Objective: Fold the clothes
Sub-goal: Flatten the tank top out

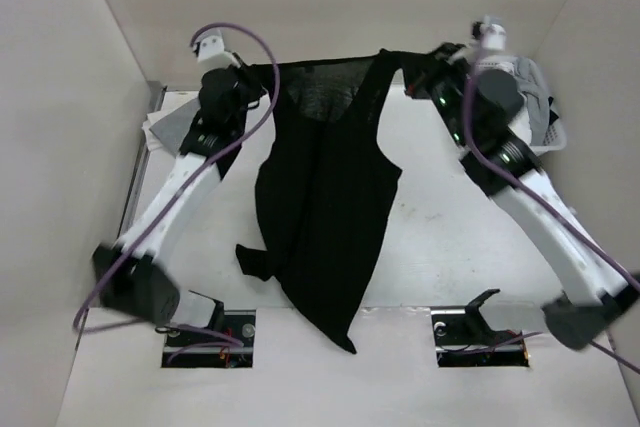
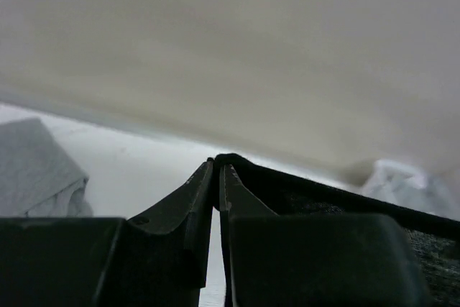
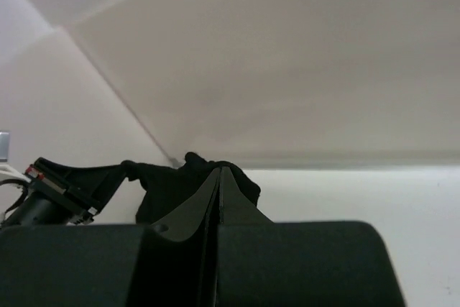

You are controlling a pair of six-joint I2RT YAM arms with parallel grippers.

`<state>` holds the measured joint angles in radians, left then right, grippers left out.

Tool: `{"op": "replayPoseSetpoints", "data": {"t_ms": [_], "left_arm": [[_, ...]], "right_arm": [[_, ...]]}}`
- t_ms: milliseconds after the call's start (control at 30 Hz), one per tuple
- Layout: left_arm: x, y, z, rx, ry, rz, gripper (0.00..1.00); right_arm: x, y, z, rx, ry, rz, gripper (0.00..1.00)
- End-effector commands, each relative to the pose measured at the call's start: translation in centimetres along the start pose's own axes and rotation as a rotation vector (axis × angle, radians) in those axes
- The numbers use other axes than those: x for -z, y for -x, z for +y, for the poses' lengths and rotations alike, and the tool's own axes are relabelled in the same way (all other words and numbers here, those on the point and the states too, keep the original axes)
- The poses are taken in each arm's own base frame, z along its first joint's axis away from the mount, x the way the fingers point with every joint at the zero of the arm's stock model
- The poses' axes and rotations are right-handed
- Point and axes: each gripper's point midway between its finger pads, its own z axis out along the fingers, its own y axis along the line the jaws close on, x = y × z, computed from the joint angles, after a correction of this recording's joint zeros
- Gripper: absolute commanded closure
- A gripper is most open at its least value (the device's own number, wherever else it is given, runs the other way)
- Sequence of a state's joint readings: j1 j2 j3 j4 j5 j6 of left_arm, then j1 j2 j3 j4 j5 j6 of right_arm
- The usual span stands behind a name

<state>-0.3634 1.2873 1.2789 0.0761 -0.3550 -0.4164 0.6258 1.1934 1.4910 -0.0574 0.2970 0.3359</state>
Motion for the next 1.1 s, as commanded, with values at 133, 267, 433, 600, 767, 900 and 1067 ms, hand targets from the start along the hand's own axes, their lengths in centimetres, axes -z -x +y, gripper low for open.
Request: {"op": "replayPoseSetpoints", "data": {"t_ms": [133,267,433,600,767,900,1067], "left_arm": [[-12.9,-3.0,2.9,-0.021,0.075,0.077,0.83],[-12.7,-4.3,2.8,-0.041,0.073,0.118,0.56],[-4.1,-11.6,3.9,-0.014,0.099,0.211,0.55],[8.0,-19.9,8.6,-0.065,0.171,0.343,0.60],[17.1,-23.7,12.8,-0.091,0.247,0.526,0.54],[20.1,-26.2,13.5,-0.070,0.265,0.661,0.42],[20.1,-29.3,13.2,-0.029,0.231,0.749,0.40]], "right_arm": [[-13.5,-10.3,-10.3,-0.211,-0.095,0.230,0.99],[-15.5,-13.2,-13.0,-0.227,-0.178,0.305,0.76],[-9.4,-19.8,-12.8,-0.219,-0.193,0.392,0.59],[2.3,-30.1,-10.8,-0.281,-0.183,0.572,0.99],[13.6,-36.1,-12.1,-0.241,-0.255,0.721,0.84],[18.5,-38.2,-13.9,-0.221,-0.326,0.800,0.57],[19.0,-39.6,-13.9,-0.241,-0.315,0.834,0.55]]}}
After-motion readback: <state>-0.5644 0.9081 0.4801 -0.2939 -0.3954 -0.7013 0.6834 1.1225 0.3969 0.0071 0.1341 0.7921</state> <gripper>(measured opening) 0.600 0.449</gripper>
